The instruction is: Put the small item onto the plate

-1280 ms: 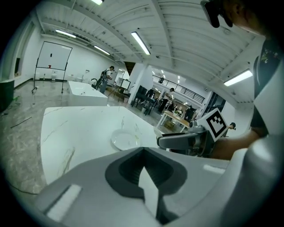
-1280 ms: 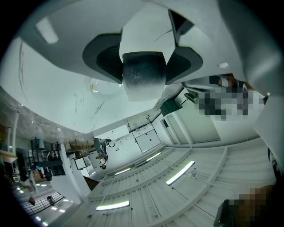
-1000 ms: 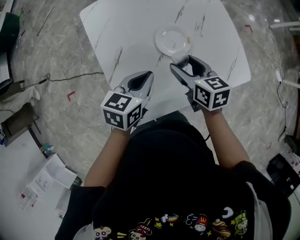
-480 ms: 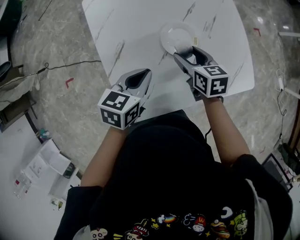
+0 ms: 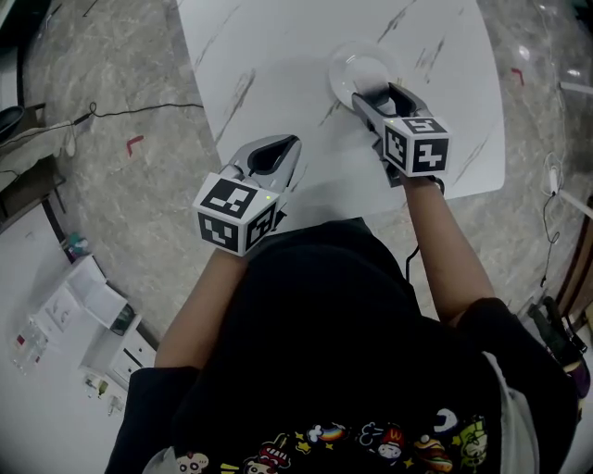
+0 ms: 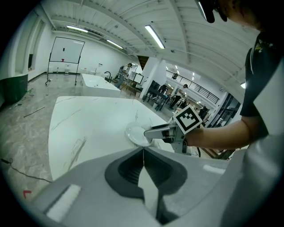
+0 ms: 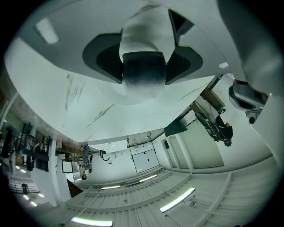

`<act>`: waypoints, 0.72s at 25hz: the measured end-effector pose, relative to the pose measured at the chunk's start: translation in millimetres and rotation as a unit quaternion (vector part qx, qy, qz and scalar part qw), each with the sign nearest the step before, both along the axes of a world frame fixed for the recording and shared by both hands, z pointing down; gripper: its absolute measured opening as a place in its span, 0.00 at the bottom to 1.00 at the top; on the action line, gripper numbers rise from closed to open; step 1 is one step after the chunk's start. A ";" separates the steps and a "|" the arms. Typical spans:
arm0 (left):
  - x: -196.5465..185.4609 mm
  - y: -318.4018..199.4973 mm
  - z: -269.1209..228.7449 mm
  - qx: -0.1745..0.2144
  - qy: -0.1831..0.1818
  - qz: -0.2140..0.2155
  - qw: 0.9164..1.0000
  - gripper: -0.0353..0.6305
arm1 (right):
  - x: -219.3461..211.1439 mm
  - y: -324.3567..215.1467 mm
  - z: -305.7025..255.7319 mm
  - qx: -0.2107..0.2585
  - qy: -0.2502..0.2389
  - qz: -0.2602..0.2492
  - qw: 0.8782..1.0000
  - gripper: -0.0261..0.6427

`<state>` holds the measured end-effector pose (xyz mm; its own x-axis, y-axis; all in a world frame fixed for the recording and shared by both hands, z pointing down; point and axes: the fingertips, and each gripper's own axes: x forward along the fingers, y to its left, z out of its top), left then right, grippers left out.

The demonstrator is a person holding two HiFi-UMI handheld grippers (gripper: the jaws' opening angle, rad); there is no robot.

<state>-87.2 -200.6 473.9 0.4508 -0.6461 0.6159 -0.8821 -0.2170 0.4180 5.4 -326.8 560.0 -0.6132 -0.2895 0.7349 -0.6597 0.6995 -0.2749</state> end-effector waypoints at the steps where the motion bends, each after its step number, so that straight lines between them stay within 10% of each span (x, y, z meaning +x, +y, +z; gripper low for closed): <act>1: -0.1 0.2 0.6 -0.001 0.001 -0.001 1.000 0.05 | 0.2 -1.1 2.9 -0.001 0.007 -0.002 1.000 0.53; 18: -9.8 -2.4 7.3 -0.006 0.012 -0.019 1.000 0.05 | -12.1 -25.4 28.2 -0.003 0.085 -0.040 0.996 0.53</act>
